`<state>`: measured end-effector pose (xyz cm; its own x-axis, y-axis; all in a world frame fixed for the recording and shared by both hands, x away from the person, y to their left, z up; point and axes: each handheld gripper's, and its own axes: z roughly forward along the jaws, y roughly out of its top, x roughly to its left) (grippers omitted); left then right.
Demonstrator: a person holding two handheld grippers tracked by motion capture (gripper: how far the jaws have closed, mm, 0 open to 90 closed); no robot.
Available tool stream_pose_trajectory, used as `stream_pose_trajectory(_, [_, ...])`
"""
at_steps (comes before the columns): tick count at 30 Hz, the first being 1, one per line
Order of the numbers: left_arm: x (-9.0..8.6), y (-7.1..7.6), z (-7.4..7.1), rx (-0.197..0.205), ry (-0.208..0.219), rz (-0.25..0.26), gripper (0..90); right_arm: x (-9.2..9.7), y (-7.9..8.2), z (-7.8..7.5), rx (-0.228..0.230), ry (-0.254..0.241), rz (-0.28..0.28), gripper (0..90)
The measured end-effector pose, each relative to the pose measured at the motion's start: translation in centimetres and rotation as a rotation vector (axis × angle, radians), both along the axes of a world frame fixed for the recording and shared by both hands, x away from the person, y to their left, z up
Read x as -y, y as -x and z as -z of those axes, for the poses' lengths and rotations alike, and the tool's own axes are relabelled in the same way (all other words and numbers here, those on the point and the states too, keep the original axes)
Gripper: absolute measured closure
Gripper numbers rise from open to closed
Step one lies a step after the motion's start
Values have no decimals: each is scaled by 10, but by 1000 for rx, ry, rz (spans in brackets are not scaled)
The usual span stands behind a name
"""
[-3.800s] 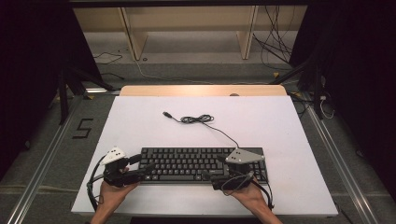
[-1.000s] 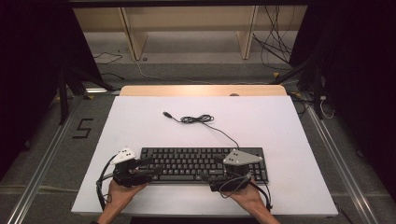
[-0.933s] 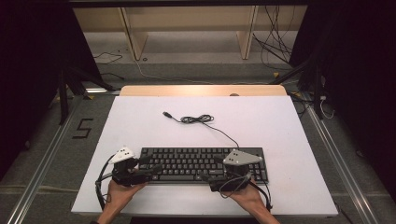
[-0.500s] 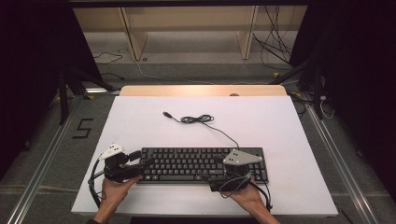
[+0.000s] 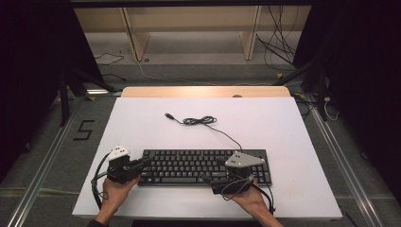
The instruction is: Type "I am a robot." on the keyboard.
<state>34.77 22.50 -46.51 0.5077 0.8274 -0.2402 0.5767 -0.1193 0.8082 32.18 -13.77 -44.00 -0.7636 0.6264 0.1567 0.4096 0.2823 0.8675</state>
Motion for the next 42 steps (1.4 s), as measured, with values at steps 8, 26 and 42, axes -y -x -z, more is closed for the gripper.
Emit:
stream_pose_trajectory(8, [7,-4,9,-48,-54,28,891,0,0,0,0,0,-2,215])
stream_pose_trajectory(26, [11,-10,16,-96,-104,41,892,-1,0,0,1,-2,-3,215])
stream_pose_trajectory(42, [9,-7,8,-70,-60,36,835,-1,0,-1,2,-3,-5,215])
